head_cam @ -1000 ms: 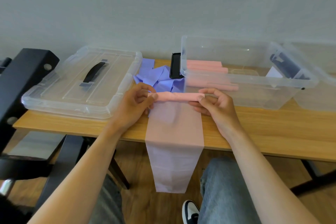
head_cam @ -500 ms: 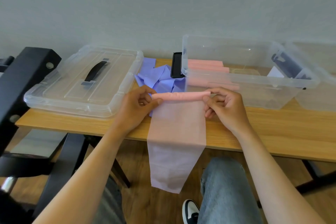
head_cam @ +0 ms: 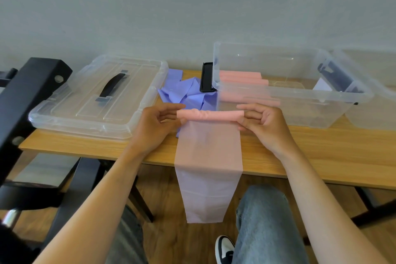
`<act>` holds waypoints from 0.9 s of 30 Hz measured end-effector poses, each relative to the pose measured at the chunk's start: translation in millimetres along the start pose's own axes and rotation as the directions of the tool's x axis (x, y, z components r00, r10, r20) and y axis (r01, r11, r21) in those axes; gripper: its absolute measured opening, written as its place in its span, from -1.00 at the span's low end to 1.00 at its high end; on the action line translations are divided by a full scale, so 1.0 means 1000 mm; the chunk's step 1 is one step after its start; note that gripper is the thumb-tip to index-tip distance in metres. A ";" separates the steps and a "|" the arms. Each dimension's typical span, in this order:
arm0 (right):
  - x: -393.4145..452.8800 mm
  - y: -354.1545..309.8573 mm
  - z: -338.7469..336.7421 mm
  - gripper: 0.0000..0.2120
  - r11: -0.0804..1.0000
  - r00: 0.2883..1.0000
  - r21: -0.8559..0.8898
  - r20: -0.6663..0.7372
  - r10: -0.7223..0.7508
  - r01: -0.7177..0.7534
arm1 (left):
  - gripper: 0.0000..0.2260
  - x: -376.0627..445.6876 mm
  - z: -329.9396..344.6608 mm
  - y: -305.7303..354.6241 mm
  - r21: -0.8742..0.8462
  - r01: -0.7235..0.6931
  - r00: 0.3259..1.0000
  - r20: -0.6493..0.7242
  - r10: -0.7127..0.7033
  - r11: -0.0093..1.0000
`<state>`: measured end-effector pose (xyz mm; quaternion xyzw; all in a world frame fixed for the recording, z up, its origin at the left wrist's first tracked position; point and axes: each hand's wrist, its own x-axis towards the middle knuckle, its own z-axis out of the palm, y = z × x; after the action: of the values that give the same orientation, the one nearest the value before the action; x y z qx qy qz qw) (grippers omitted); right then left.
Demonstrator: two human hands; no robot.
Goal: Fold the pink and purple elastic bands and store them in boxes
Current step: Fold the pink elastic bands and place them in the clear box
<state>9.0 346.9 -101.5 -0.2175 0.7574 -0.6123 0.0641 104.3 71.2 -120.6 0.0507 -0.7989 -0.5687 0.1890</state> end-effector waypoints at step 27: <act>0.002 0.007 0.003 -0.68 0.953 0.994 -0.300 -0.079 -0.080 0.053 | -0.73 0.001 0.001 -0.002 0.039 -0.001 0.999 0.042 -0.001 0.999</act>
<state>6.3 344.6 -108.1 -0.2220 0.8352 -0.5025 -0.0243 102.4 71.1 -122.5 0.0424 -0.8136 -0.5539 0.1714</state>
